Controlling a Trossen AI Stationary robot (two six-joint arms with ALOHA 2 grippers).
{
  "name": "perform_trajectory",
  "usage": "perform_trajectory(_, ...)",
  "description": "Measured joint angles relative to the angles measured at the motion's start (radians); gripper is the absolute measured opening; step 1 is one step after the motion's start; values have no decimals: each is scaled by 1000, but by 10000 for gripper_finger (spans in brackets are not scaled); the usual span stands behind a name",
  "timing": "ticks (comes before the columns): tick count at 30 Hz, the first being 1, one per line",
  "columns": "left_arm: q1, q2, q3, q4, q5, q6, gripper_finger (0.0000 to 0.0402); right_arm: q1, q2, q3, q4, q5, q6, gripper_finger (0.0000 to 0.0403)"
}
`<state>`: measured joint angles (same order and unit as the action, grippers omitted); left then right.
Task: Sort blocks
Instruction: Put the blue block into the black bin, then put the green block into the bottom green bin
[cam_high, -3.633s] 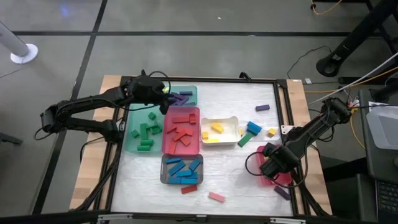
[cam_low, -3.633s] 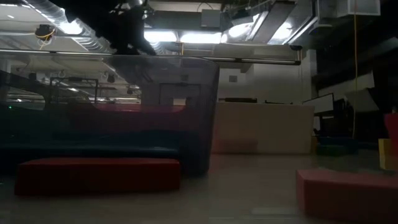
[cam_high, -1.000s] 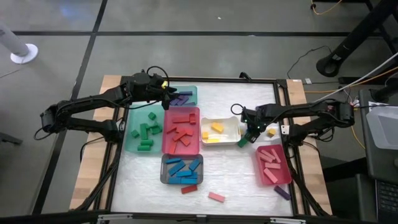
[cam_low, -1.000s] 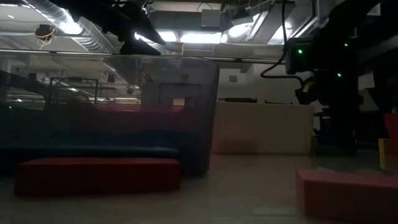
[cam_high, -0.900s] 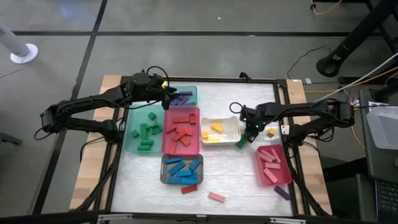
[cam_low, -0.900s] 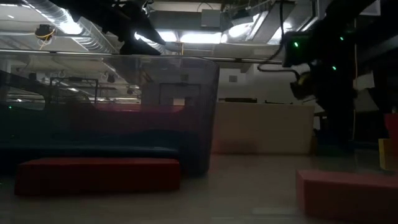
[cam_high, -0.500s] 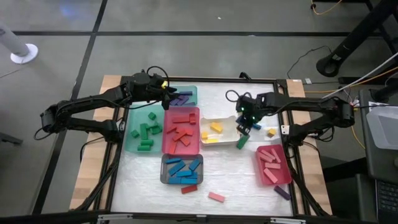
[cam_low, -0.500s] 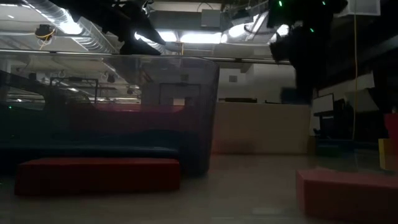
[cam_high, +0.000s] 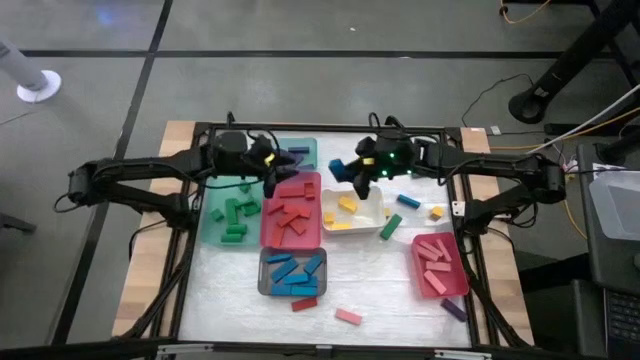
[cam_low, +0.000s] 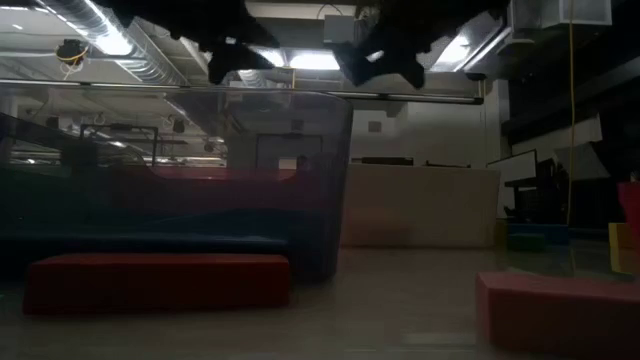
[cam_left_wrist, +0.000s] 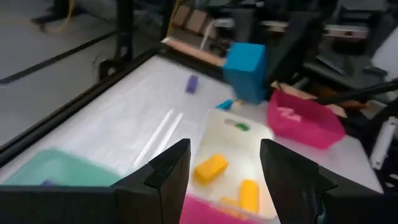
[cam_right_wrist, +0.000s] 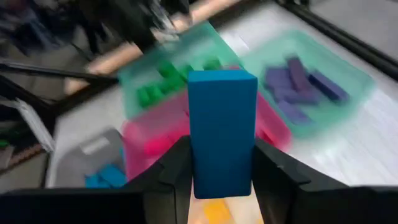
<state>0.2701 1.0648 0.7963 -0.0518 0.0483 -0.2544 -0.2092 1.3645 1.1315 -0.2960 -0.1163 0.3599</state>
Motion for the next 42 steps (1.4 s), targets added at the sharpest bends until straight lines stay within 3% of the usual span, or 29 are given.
perform_trajectory(6,-53,64,0,136,-33,24,182,0,67,0,146,-67,-2,133)
perform_trajectory(13,-51,91,0,166,-35,22,182,25,153,0,227,-247,5,133)
perform_trajectory(17,-47,66,0,169,-35,29,182,90,193,0,228,-345,34,133)
perform_trajectory(21,-46,56,0,168,-35,53,182,191,240,0,242,-365,35,134)
perform_trajectory(34,-48,56,0,147,-35,44,182,414,442,0,295,-133,63,139)
perform_trajectory(42,-48,56,0,75,-33,41,182,446,487,0,411,10,186,203)
